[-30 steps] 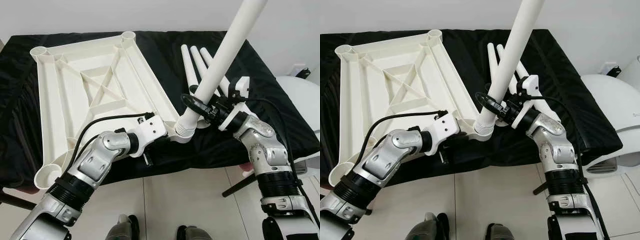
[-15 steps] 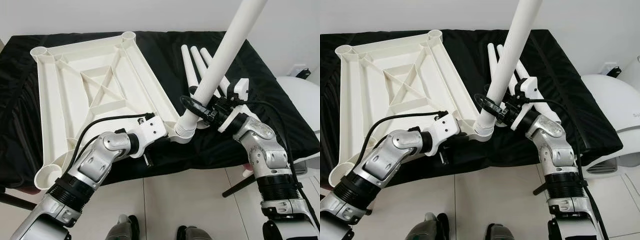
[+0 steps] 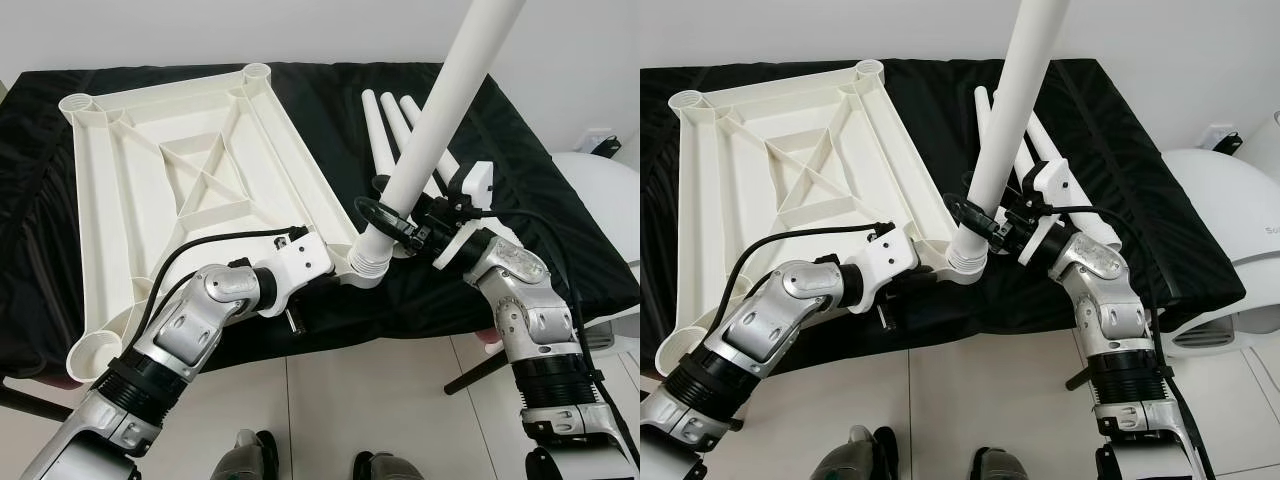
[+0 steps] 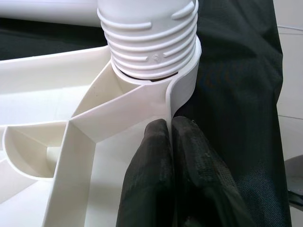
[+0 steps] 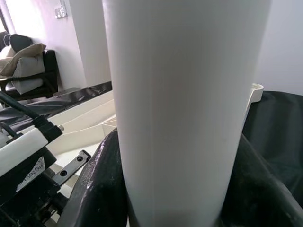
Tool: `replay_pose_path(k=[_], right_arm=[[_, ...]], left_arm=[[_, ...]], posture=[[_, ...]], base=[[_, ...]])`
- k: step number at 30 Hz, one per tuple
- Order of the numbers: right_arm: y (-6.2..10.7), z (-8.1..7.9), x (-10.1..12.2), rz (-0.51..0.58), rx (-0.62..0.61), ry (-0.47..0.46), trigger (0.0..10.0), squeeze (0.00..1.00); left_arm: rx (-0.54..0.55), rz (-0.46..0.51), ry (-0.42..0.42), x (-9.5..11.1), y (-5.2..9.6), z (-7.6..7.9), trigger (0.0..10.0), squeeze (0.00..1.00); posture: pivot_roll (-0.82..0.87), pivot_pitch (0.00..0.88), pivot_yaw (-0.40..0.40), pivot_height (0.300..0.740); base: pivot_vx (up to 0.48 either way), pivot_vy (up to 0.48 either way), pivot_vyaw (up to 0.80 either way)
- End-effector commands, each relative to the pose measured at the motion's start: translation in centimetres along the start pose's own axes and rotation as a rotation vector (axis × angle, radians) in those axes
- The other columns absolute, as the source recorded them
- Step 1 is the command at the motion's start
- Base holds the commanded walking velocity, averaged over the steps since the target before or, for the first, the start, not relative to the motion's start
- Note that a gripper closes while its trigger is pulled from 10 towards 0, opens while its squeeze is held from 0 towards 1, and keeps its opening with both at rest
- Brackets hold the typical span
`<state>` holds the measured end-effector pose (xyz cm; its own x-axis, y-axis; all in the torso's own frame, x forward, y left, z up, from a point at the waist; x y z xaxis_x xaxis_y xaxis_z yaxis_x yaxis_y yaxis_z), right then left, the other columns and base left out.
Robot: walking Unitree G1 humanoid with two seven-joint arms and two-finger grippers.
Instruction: Building children table
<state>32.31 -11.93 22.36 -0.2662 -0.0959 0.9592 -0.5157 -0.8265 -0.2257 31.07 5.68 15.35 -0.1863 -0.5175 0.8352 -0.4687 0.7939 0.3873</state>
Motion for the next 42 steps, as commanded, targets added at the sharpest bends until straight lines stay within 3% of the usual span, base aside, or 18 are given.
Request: replay_pose_path(k=[1,21,42], right_arm=[[-0.5,-1.8,-2.1,-0.068,0.080,-0.066,10.0,0.00],[-0.7,-2.4,-2.7,-0.078,0.088,-0.066,10.0,0.00],[-0.1,-3.2,-3.0,-0.042,-0.032,-0.102,10.0,0.00]], left_arm=[[-0.090,-0.107,0.059,-2.6,-0.4,1.9,10.0,0.00],[-0.081,-0.103,0.060,-2.4,-0.2,1.8,10.0,0.00],[-0.082,-0.096,0.062,-2.1,-0.2,1.8,10.0,0.00]], posture=[[-0.03,0.172,-0.022,0.740],[-0.02,0.176,-0.021,0.740],[-0.03,0.182,-0.017,0.740]], base=[[0.000,0.000,0.00],[0.000,0.000,0.00],[0.000,0.000,0.00]])
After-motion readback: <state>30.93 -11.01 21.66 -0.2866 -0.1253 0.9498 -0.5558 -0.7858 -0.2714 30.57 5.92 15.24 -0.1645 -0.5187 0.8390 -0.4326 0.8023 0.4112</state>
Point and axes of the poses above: a point about 5 cm out from each wrist's last joint towards the gripper, its own y axis pointing back from the gripper into the wrist, its own x axis along the axis of the wrist's last joint, z = x × y, the point moved 2 cm from there along -y, pointing out of the wrist towards the gripper, and after that the axes turned 1 degree about -y, right-handed, at the moved point
